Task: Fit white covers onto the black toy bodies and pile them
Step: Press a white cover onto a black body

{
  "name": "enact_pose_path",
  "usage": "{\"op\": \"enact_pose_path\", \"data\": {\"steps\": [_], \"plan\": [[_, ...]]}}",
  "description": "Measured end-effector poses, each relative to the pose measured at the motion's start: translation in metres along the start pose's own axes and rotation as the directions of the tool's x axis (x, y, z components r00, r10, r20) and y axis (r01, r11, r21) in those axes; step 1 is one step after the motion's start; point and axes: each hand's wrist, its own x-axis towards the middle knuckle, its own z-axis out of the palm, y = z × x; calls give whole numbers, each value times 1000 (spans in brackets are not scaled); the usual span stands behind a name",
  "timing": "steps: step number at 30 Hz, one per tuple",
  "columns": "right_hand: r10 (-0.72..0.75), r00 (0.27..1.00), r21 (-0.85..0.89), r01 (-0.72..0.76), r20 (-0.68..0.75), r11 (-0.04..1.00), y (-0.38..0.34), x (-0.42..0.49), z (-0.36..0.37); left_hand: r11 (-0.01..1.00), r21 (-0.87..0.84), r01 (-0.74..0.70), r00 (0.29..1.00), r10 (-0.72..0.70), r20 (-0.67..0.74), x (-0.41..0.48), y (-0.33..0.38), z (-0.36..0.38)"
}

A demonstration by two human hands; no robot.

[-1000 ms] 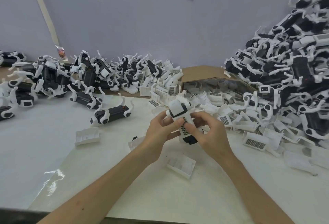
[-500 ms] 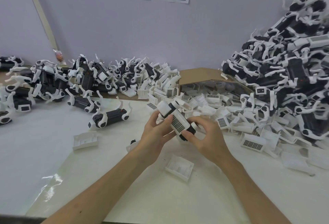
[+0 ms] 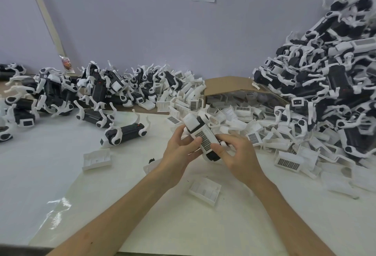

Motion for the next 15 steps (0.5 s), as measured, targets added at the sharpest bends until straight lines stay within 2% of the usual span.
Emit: {"op": "enact_pose_path", "data": {"steps": [5, 9, 15], "plan": [[42, 999, 84, -44, 33, 995, 2, -1, -2, 999, 33, -38, 999, 38, 0, -2, 0, 2], [105, 992, 211, -117, 66, 970, 0, -2, -2, 947, 270, -175, 984, 174, 30, -4, -5, 8], [117, 993, 209, -115, 2, 971, 3, -1, -1, 792, 552, -259, 963, 252, 90, -6, -11, 10]]}}
